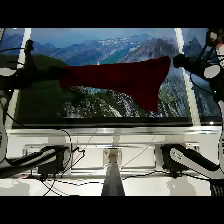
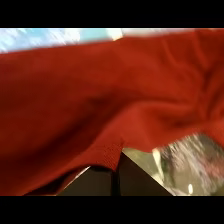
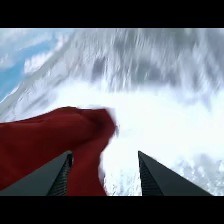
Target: Fold the clothes and pants, and hang the long-sleeved shirts on hangers.
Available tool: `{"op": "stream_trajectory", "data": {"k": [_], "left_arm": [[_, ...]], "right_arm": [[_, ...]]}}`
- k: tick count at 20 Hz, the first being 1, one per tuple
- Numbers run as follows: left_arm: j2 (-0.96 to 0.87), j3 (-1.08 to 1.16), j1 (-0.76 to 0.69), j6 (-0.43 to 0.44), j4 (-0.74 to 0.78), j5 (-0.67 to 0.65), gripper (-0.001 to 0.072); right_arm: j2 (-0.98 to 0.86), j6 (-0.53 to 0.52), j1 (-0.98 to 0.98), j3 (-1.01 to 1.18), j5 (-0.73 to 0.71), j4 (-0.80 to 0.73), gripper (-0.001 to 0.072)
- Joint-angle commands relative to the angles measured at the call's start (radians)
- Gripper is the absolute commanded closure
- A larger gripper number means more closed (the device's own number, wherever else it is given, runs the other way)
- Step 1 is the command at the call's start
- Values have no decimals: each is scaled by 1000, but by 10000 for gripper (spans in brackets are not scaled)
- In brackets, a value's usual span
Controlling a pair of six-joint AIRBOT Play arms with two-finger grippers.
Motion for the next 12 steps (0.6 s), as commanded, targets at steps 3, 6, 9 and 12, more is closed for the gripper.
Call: {"op": "stream_trajectory", "data": {"k": [3,6,9,12], "left_arm": [[-1,-11,-97,0,101,-20,694],[-1,-11,-129,0,111,-20,693],[-1,-11,-136,-1,111,-20,694],[-1,-11,-136,0,111,-20,693]], "right_arm": [[-74,61,-129,26,229,-49,262],[-178,-63,-172,26,456,18,263],[-308,-219,-169,26,541,246,263],[-402,-227,-167,42,512,298,263]]}}
